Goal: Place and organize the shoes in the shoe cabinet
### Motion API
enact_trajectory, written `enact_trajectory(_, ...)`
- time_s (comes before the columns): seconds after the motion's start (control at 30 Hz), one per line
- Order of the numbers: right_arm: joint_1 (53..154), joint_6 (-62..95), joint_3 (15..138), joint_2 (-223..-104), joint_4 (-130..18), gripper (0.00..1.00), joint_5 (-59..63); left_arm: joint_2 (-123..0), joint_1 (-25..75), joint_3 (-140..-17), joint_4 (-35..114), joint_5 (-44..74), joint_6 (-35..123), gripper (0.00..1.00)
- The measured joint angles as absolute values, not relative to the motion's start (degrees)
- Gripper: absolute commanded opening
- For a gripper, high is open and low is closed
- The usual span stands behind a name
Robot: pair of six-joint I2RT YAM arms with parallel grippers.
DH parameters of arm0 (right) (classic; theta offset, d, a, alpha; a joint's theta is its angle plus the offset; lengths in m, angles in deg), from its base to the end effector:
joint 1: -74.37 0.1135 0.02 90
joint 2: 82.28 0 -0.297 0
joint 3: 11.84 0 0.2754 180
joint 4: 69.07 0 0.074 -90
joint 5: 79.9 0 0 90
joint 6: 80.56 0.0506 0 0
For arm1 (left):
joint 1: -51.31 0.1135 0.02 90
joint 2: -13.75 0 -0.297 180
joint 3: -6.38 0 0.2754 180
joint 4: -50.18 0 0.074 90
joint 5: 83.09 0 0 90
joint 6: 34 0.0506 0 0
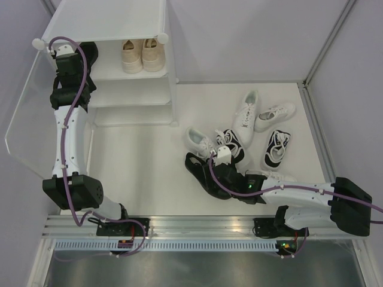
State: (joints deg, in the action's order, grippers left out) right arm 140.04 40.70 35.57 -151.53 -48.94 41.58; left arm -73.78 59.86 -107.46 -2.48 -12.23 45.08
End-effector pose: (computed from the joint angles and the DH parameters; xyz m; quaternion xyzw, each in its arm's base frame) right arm 0.1302 0.2238 0.2104 -0.1546 0.8725 0.1289 0.4452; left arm 0.3567 0.0704 0.4782 -0.2281 0.8109 0.1305 0.5228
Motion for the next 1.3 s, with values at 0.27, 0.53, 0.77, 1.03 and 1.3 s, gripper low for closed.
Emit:
enact_trajectory(0.27, 140.0, 40.7, 34.7, -150.7, -49.2, 0.79, 41.6, -75.2, 60.0, -108.3, 2.4, -14.1, 46.0, 0.41)
enact_trajectory(0.53, 140.0, 40.7, 34.7, -150.7, -49.3, 0.8, 41.7, -80.0, 60.0, -111.3, 3.4, -15.1, 46.3, 0.42)
enact_trajectory(0.77, 140.0, 40.7, 34.7, -150.8, -49.3, 0.79, 41.9, -82.5, 60.3, -113.4, 4.2, -15.3, 46.5, 0.42)
enact_trajectory(1.03, 140.0, 40.7, 34.7, -152.3, -49.4, 0.79, 42.0, -85.6, 60.4, -116.0, 5.3, -14.5, 46.5, 0.43)
enact_trajectory(1.3, 140.0, 40.7, 34.7, -152.6, -49.4, 0.79, 42.1, -89.1, 60.4, -119.3, 7.3, -13.1, 46.5, 0.46)
